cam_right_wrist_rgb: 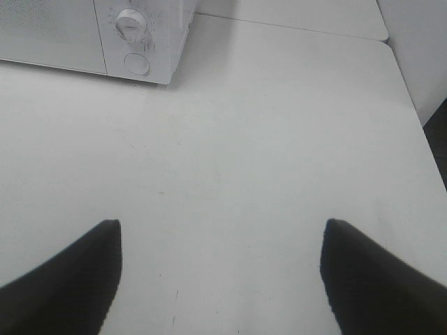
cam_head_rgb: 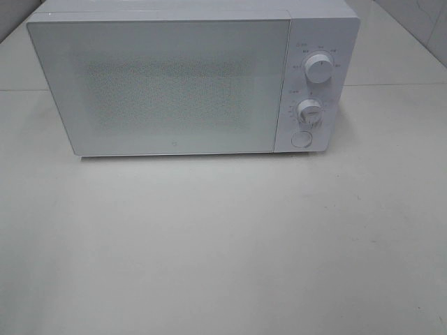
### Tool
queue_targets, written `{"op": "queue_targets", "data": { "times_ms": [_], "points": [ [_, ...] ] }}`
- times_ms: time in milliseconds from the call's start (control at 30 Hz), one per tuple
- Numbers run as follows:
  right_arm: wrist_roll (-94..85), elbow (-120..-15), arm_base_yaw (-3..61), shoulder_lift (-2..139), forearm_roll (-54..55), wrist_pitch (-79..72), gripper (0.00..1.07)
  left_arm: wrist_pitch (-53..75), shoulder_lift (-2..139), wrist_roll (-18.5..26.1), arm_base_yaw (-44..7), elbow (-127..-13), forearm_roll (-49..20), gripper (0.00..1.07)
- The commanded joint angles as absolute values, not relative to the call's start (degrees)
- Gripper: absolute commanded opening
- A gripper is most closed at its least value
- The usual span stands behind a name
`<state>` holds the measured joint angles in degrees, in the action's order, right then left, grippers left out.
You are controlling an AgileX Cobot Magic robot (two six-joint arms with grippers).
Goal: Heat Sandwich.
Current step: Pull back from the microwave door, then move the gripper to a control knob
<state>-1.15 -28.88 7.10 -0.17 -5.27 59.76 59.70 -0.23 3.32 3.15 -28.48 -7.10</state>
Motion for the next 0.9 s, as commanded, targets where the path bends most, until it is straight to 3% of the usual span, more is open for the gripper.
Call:
{"op": "queue_targets", "data": {
  "times_ms": [33, 533, 900],
  "points": [
    [-0.63, -28.82, 6.82, -1.66, -5.56, 59.3, 0.76, 59.19, -1.89, 3.32, 3.21, -28.3, -7.51, 1.04],
    [-0.69, -31.68, 6.82, 2.41, -5.33, 58.16, 0.76, 59.19, -1.89, 3.32, 3.21, -28.3, -7.51, 1.04],
    [-0.63, -32.09, 6.82, 13.41, -5.33, 48.47, 0.76, 59.19, -1.89, 3.32, 3.21, -28.3, -7.51, 1.04]
  ]
}}
